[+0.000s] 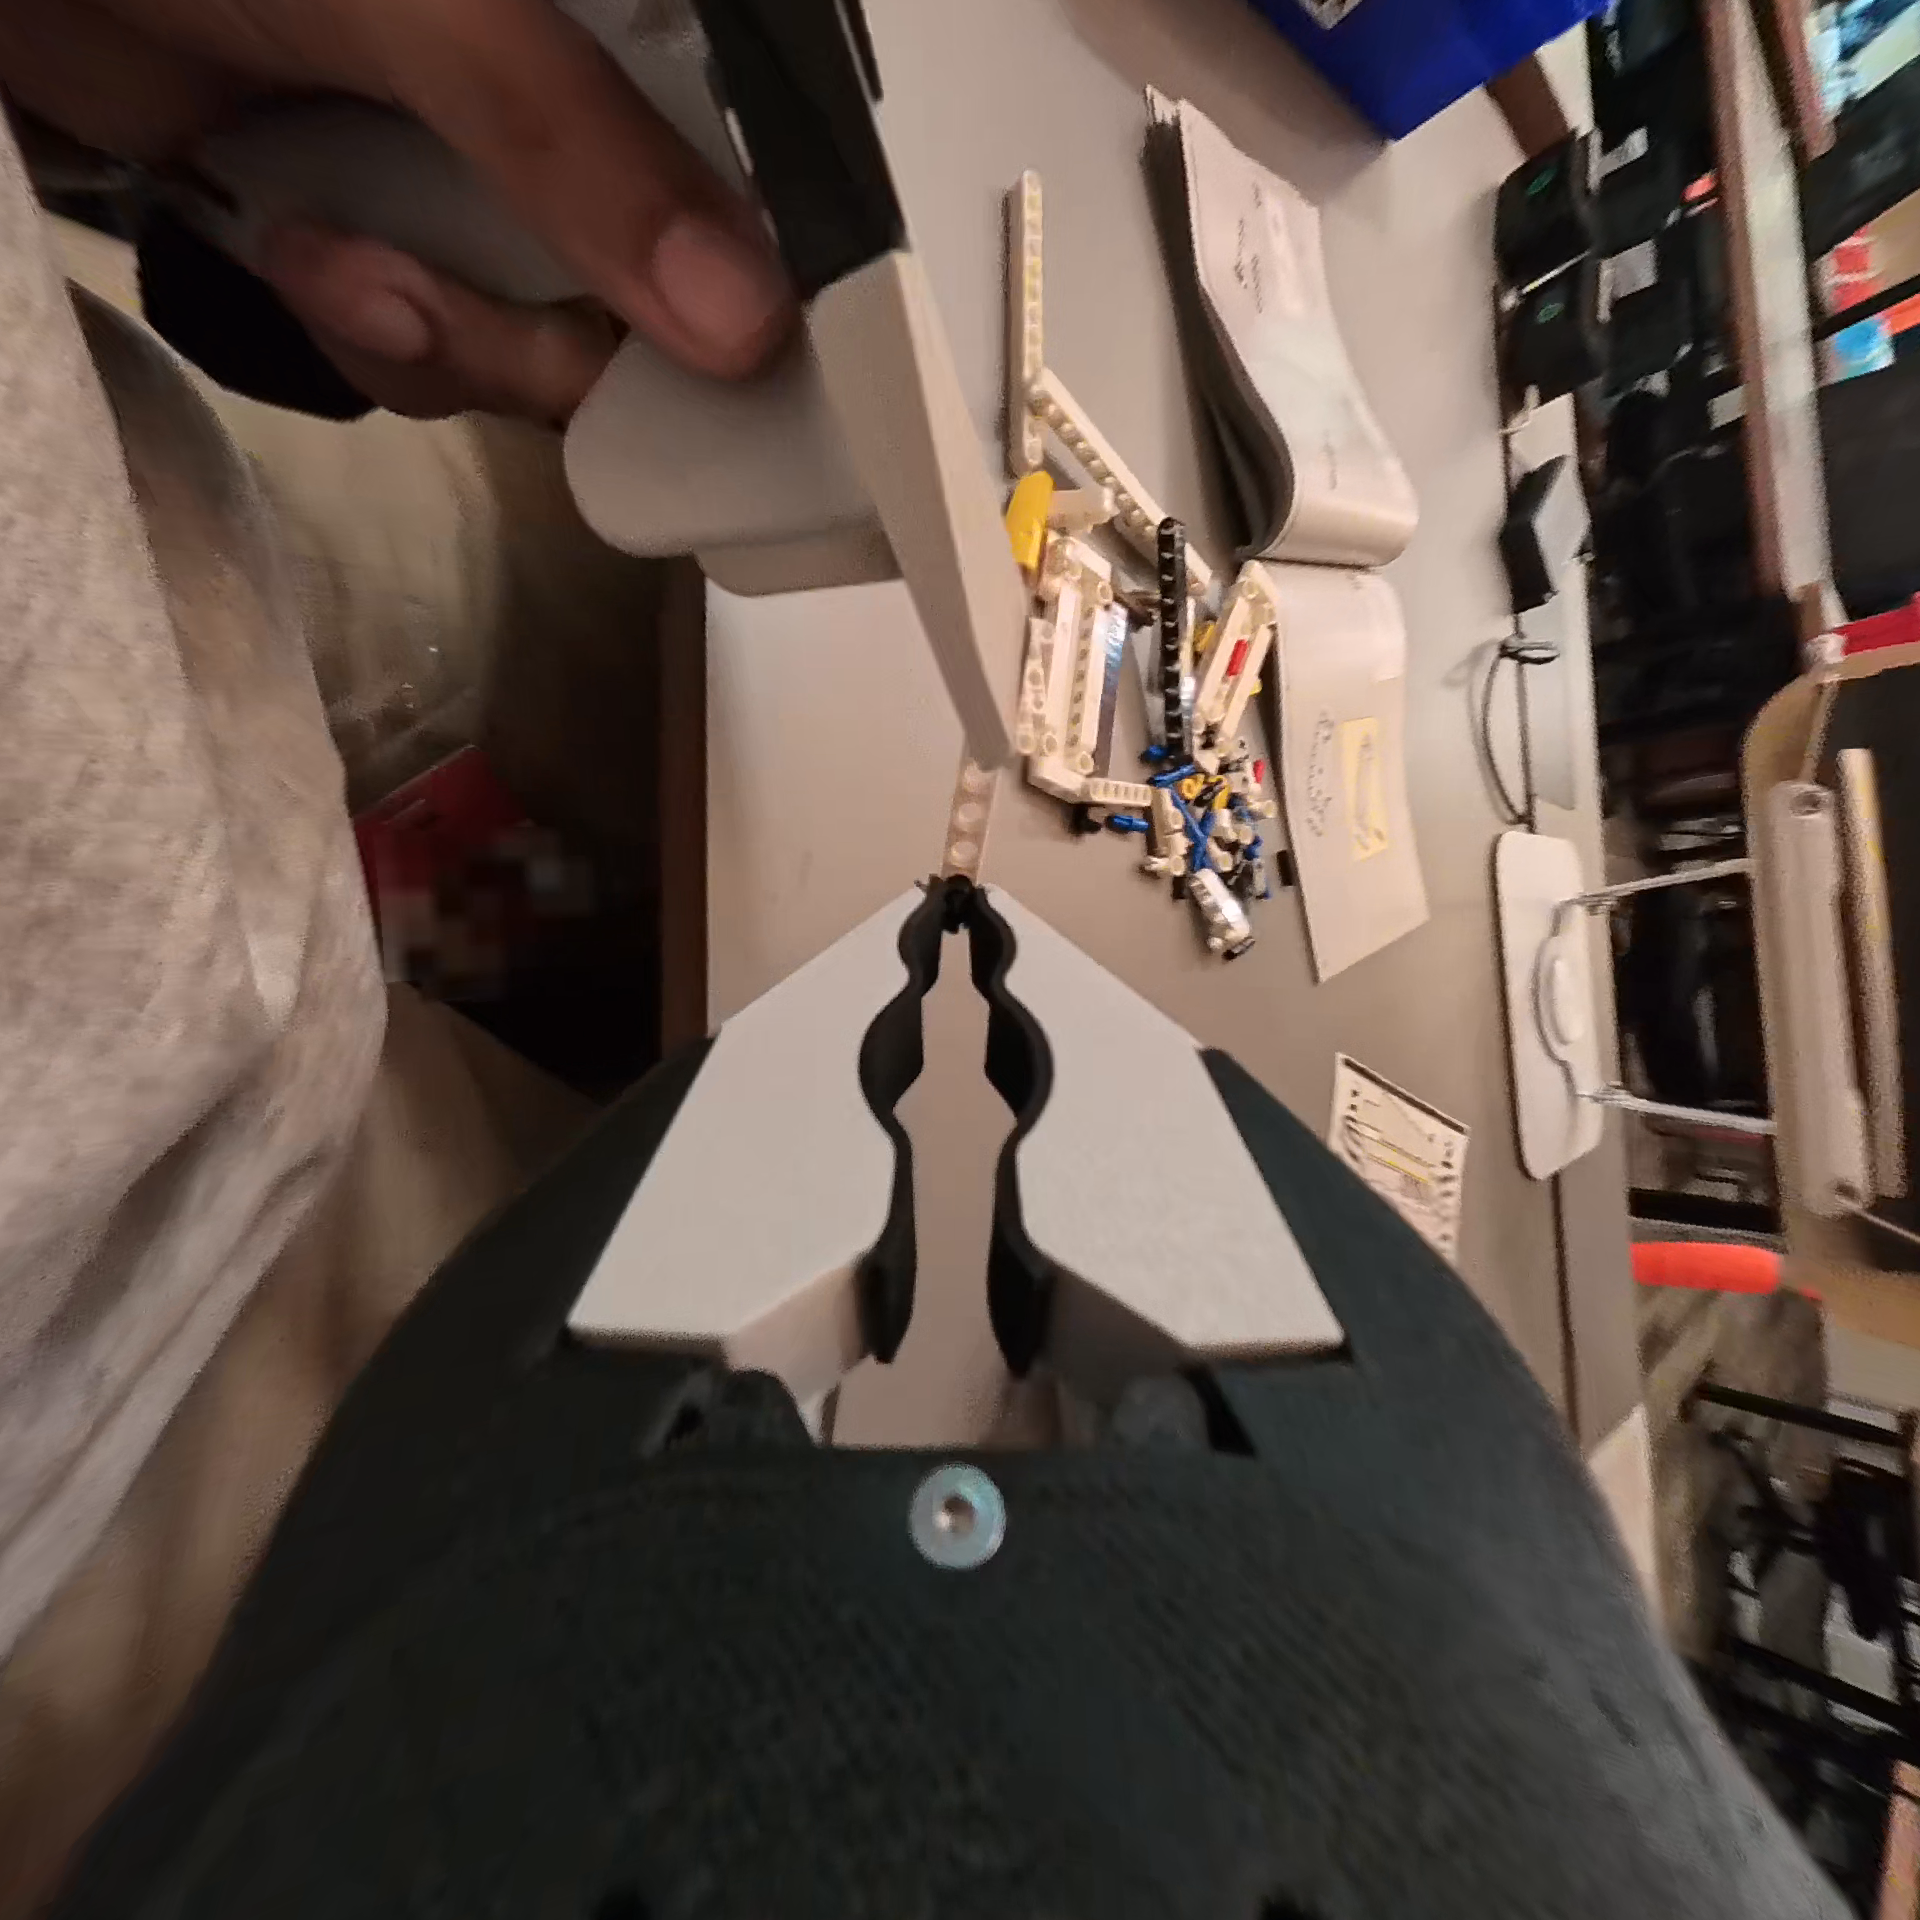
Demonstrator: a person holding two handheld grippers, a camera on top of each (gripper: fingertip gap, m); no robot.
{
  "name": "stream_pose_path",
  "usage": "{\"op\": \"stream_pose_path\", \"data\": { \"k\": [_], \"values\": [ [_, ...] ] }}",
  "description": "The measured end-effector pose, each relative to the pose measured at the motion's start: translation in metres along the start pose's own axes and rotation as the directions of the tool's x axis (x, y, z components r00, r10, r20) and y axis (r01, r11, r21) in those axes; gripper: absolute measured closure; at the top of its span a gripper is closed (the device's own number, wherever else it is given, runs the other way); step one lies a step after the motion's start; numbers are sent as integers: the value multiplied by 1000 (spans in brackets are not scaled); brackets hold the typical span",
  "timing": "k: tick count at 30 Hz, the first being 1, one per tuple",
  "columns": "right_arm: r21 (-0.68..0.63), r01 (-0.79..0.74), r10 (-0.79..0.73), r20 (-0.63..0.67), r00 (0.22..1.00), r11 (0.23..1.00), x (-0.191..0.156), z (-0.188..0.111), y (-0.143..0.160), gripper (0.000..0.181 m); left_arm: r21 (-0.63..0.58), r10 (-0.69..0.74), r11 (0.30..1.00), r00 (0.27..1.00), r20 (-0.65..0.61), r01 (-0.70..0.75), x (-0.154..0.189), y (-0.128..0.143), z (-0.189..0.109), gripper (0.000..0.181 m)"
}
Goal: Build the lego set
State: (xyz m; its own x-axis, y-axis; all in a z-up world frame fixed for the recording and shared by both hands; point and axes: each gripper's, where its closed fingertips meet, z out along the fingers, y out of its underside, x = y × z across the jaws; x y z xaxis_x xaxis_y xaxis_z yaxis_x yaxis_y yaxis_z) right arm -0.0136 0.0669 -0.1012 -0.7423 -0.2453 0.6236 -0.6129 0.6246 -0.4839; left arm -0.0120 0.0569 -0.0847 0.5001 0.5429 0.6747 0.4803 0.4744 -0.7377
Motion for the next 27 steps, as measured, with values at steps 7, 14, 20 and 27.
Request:
{"op": "stream_pose_path", "data": {
  "k": [7,14,20,27],
  "values": [
    [94,-10,24,-149,989,996,7,-12,-6,172,2,90,996,996,28,-90,10,0,-1,180],
    [320,-755,601,462,652,573,6,-32,-26,126,111,124,988,983,-138,-109,34,-11,-13,180],
    [328,-878,546,691,474,348,9,-54,-33,140,152,131,984,962,-242,-96,48,-13,-17,180],
    [347,-882,524,710,470,320,8,-59,-34,167,134,219,973,938,-268,-188,61,-8,-6,180]
  ]
}}
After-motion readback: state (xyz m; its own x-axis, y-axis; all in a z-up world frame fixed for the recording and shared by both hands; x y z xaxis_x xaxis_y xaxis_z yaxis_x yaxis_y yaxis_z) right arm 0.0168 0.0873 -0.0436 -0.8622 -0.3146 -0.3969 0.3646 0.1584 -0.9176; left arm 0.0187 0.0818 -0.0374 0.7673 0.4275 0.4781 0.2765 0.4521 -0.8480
